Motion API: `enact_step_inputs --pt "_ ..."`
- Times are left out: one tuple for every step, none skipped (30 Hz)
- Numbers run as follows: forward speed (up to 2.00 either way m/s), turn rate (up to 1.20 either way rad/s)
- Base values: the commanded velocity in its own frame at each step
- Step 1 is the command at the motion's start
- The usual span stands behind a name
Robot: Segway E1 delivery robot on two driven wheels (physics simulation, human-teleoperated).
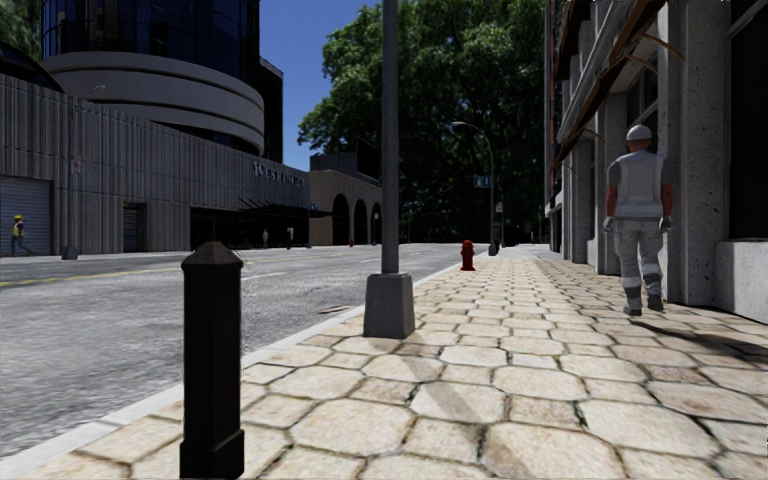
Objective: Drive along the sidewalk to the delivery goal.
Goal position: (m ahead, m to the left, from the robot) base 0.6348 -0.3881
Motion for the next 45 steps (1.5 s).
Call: enact_step_inputs --pt "1.00 -0.40" --pt "1.00 -0.40" --pt "1.00 -0.40" --pt "1.02 -0.39" --pt "1.02 -0.39" --pt "1.02 -0.39" --pt "1.02 -0.39" --pt "1.03 -0.39" --pt "1.03 -0.39" --pt "1.03 -0.35" --pt "1.02 -0.20" --pt "1.02 -0.20" --pt "1.02 -0.02" --pt "1.02 0.00" --pt "1.02 0.00" --pt "1.02 0.00" --pt "1.02 0.00" --pt "1.02 0.00" --pt "0.99 0.00" --pt "0.80 0.00" --pt "0.00 0.00" --pt "0.00 0.00" --pt "0.00 0.00" --pt "0.00 0.00" --pt "0.00 0.00" --pt "0.00 0.00" --pt "0.00 0.00" --pt "0.00 0.00" --pt "0.00 0.00" --pt "0.00 0.00" --pt "0.00 0.00" --pt "0.00 0.00" --pt "0.00 0.00" --pt "0.00 0.00" --pt "0.00 0.00" --pt "0.00 0.00" --pt "0.00 0.00" --pt "0.00 0.00" --pt "0.00 0.00" --pt "0.00 0.00" --pt "0.00 0.00" --pt "0.00 0.00" --pt "0.00 0.00" --pt "0.00 0.00" --pt "0.00 0.00"
